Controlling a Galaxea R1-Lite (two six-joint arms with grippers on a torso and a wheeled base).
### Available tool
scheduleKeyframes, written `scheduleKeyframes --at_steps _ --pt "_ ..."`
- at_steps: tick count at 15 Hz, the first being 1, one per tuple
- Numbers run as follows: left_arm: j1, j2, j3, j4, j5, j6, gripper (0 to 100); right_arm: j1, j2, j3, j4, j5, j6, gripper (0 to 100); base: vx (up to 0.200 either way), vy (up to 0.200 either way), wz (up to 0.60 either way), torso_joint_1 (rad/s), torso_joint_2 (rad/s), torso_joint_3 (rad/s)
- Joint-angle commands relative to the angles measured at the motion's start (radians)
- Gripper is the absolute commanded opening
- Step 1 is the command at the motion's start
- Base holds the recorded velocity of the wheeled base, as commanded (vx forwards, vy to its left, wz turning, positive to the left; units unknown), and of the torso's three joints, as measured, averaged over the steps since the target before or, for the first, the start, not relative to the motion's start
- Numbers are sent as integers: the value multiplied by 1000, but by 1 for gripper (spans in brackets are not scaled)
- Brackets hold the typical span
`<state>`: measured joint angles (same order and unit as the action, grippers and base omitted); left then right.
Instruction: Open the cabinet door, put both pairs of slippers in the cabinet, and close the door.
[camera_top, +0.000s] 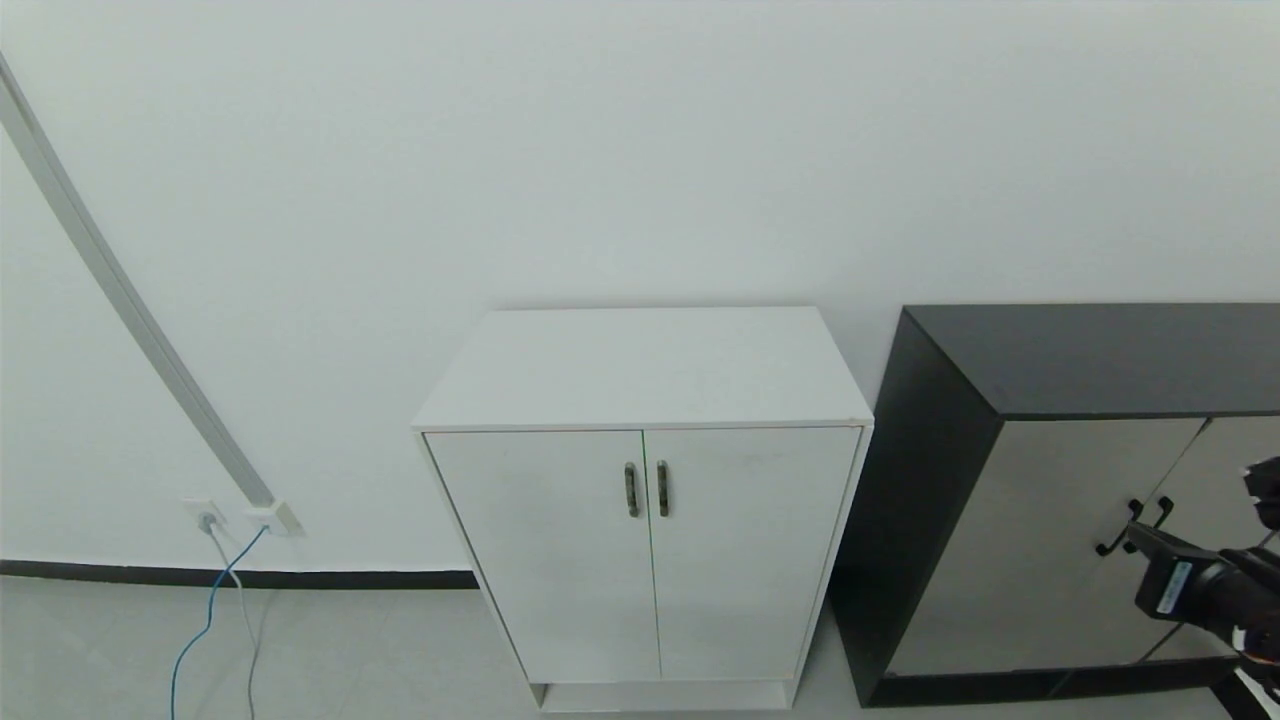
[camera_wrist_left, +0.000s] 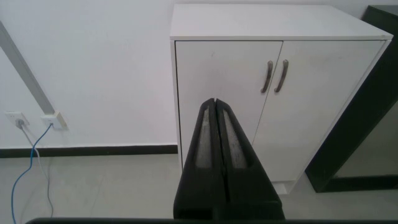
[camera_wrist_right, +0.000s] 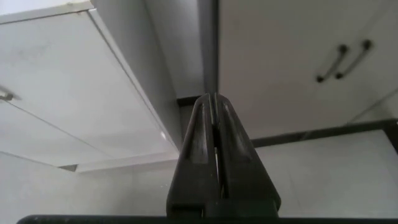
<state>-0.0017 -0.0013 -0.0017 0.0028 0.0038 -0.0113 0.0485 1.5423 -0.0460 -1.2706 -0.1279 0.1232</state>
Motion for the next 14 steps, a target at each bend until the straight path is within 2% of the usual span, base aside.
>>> scheduleKeyframes --at_steps 1,2,3,13,14 --pt "0 1 0 0 1 -1 0 -38 -185 46 68 2 -4 0 0 0 0 0 0 0" --pt "0 1 0 0 1 1 0 -38 -212 46 96 4 -5 0 0 0 0 0 0 0" --pt "0 1 0 0 1 -1 0 -38 -315 46 206 8 -5 0 0 0 0 0 0 0" --pt "0 1 0 0 1 1 0 -21 -901 31 835 57 -13 0 0 0 0 0 0 0" --pt "0 1 0 -1 1 -1 0 -16 -990 23 942 59 -25 0 0 0 0 0 0 0"
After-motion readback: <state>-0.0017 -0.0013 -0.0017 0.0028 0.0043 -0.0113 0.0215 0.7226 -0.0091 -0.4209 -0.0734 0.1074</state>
